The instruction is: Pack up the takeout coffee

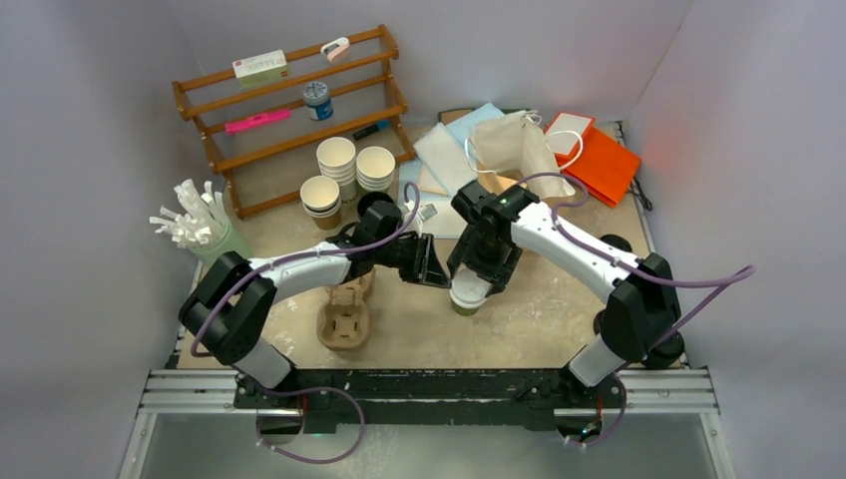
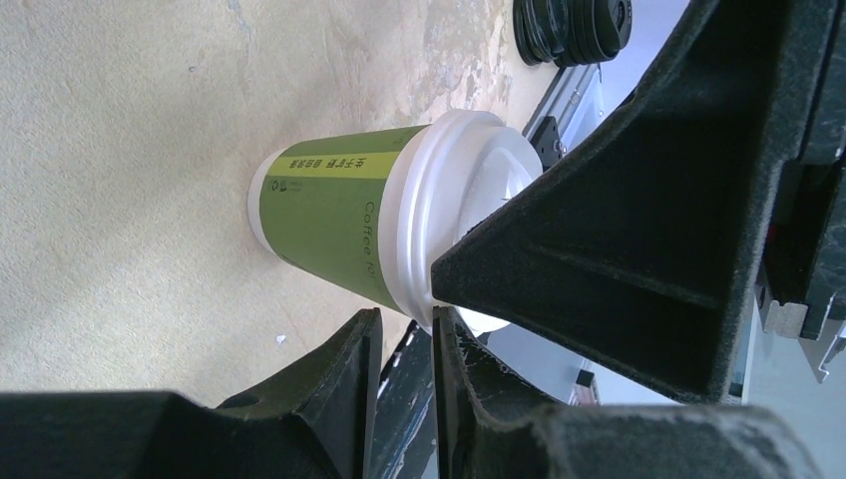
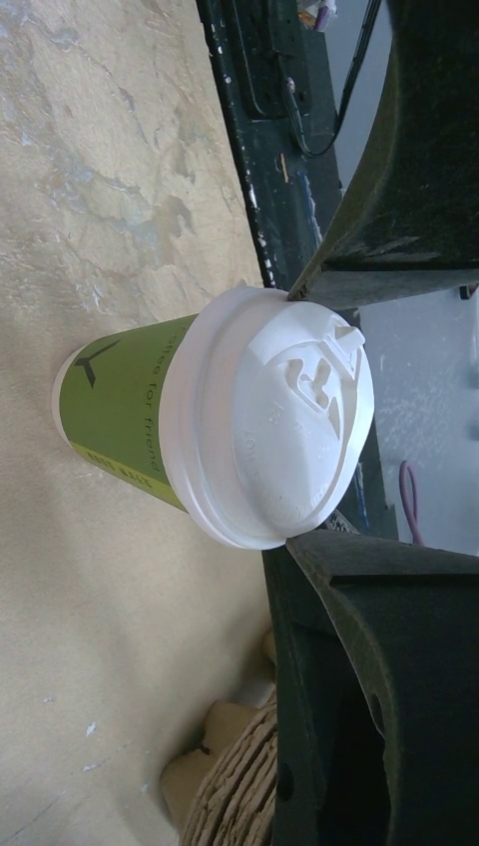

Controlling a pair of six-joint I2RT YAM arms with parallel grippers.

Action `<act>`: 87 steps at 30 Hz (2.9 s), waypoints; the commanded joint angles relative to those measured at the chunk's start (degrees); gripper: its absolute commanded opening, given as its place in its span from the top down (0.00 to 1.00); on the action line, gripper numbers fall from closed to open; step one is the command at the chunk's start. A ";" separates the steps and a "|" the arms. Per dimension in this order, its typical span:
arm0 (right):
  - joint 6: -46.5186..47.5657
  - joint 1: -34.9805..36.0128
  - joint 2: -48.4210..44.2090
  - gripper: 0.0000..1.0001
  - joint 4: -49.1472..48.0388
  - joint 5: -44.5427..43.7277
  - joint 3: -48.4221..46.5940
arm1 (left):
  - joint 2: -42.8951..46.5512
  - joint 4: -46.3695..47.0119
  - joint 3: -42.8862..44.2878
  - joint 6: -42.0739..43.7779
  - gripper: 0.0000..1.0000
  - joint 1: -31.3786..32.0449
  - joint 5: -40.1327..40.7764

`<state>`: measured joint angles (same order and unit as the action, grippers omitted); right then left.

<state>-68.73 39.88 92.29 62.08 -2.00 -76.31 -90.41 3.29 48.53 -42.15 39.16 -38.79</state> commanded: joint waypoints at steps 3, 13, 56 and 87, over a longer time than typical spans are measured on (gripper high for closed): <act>1.49 1.20 7.04 0.26 -1.15 -5.02 6.44 | -3.98 -8.24 -2.03 5.87 0.74 0.57 9.60; 1.92 1.52 8.28 0.26 -0.42 -4.00 5.69 | -0.40 -6.74 -3.05 5.61 0.67 0.58 10.25; -5.89 0.65 5.96 0.21 -2.51 5.95 1.69 | 1.67 21.08 -10.15 -8.56 0.65 1.45 -1.58; -17.29 0.73 7.89 0.21 -0.94 5.83 -6.03 | 8.45 -1.87 -1.57 -7.05 0.54 2.09 8.67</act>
<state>-82.59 40.49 97.01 63.18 2.72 -81.89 -80.79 -1.96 44.95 -46.41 42.33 -30.13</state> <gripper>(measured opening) 0.795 0.469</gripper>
